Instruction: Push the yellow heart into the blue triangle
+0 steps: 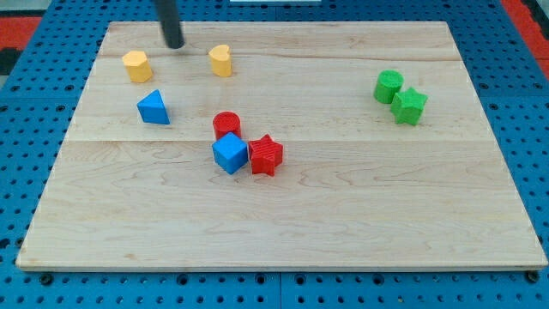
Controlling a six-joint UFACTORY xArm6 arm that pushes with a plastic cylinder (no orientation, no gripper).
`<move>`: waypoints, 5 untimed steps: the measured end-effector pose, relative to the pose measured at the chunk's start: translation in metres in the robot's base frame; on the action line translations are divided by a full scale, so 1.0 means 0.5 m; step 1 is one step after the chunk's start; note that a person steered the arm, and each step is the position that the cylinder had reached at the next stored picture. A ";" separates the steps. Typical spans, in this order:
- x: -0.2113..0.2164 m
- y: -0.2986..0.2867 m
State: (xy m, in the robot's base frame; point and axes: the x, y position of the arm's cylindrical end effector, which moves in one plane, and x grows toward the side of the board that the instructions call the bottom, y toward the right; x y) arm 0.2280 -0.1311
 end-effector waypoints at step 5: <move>0.276 0.132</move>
State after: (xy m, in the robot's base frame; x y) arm 0.3659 -0.0650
